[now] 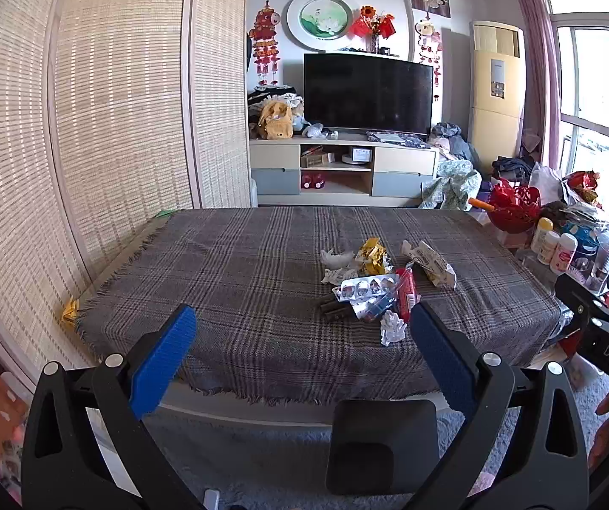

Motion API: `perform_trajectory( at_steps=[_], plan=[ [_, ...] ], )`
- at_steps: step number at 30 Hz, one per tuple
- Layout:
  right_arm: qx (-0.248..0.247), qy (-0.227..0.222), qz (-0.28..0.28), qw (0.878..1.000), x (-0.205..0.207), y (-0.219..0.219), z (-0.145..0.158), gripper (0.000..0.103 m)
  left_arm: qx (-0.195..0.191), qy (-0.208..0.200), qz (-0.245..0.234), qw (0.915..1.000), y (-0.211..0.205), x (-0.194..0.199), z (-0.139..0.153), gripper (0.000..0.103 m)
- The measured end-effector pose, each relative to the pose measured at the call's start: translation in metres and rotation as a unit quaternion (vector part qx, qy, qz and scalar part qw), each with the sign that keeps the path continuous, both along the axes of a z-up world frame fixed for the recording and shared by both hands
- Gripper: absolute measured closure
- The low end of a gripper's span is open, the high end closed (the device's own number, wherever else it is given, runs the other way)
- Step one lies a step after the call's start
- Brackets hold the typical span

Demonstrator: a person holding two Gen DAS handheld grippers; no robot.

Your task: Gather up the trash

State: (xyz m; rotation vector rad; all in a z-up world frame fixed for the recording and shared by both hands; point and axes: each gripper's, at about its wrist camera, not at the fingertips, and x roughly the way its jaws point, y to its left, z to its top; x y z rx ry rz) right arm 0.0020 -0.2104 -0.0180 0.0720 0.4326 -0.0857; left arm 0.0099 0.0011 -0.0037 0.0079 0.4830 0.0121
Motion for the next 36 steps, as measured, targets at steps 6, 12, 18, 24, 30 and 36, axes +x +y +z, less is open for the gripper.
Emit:
perform_trajectory(
  at_steps=[6, 12, 18, 24, 30, 36],
  plan=[
    [0.007, 0.004, 0.004, 1.0, 0.013, -0.002, -0.002, 0.003, -0.001, 0.0, -0.01, 0.9999, 0.002, 0.011, -0.005, 0.008],
    [0.009, 0.033, -0.003, 0.999, 0.035, -0.009, -0.018, 0.003, -0.022, 0.017, -0.019, 0.9994, 0.009, 0.033, -0.017, 0.008],
    [0.006, 0.069, 0.011, 0.998, 0.061, -0.006, -0.046, 0.003, 0.004, 0.05, -0.008, 0.9987, 0.007, 0.06, -0.042, 0.008],
    [0.015, 0.097, 0.03, 0.995, 0.087, 0.001, -0.072, 0.003, 0.018, 0.093, -0.023, 0.9952, 0.007, 0.087, -0.073, 0.008],
    [0.002, 0.126, 0.053, 0.991, 0.116, 0.019, -0.101, 0.003, 0.026, 0.111, -0.029, 0.993, 0.015, 0.108, -0.094, 0.008],
    [0.003, 0.129, 0.095, 0.987, 0.136, 0.038, -0.119, 0.005, 0.03, 0.139, -0.018, 0.9897, 0.03, 0.131, -0.108, 0.008]
  ],
)
